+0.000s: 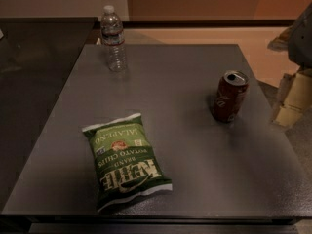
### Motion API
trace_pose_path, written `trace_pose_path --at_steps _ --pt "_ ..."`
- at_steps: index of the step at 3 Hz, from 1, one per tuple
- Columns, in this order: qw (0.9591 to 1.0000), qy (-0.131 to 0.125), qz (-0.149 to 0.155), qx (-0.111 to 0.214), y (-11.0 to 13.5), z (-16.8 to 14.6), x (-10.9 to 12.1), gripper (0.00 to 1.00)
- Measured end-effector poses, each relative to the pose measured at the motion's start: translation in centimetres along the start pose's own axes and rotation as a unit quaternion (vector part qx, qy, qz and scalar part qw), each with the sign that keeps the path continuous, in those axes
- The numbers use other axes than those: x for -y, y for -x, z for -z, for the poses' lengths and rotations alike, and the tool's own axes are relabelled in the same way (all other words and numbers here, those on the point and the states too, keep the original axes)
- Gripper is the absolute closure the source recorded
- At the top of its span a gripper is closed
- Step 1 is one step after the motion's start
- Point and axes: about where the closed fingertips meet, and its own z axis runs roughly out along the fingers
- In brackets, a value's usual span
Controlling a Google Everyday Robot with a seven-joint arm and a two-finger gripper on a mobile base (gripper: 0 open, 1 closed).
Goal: Move green jalapeno chip bag near water bottle
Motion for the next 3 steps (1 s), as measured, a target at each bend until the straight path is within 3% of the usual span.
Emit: trace_pose_path --at_steps 2,3 --pt "1.0000 -0.001 0.005 0.002 0.4 0.0 0.0 0.00" --pt "0.9997 0.006 0.019 0.015 2.2 -0.3 -0.5 0.00"
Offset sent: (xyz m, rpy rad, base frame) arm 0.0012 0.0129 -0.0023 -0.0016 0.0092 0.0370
